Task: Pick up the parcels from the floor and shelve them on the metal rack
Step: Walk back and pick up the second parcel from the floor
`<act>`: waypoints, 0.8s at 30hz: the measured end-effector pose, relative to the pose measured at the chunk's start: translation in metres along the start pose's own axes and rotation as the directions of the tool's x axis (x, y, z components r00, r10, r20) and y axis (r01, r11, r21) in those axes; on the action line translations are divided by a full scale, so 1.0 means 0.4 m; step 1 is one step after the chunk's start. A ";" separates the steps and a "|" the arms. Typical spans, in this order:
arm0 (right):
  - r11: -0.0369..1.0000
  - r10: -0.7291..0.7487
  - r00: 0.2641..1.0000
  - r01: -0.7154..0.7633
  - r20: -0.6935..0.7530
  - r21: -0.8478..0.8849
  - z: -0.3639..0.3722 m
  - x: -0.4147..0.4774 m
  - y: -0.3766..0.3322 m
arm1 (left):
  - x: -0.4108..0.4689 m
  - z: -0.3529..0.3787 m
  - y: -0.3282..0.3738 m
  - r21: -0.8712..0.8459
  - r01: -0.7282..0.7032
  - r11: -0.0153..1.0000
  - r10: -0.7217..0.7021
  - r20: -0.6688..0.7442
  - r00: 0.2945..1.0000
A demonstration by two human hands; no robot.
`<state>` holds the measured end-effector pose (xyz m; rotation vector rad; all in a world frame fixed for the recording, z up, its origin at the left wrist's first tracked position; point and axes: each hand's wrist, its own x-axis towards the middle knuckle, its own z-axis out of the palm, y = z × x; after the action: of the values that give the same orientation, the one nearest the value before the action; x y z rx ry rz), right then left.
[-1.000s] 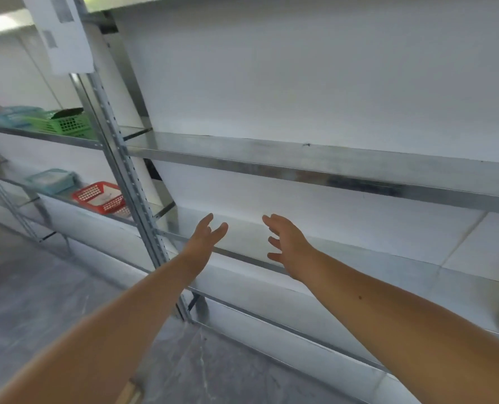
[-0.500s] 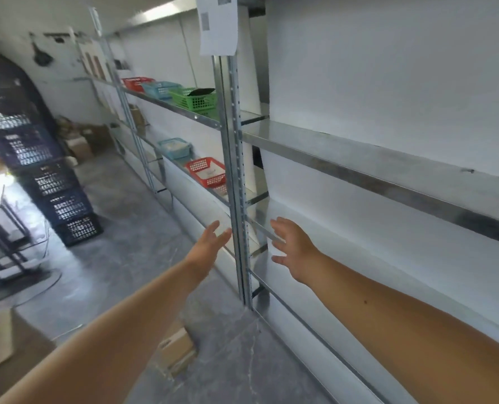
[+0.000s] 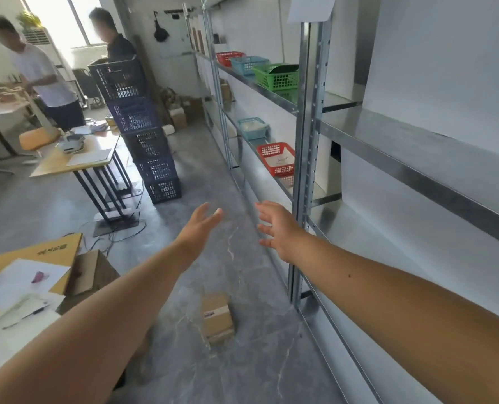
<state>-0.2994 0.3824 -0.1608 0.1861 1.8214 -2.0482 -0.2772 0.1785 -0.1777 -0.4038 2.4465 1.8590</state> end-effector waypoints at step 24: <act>0.984 0.176 0.974 -0.173 0.141 -0.039 0.284 0.503 0.036 | 0.374 -0.243 -0.195 -0.048 0.209 0.977 -0.213 -0.117 0.970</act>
<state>-0.4600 0.2303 -0.2285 0.1794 1.6814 -1.8662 -0.3917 0.0396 -0.2524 -0.7682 2.3367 1.8409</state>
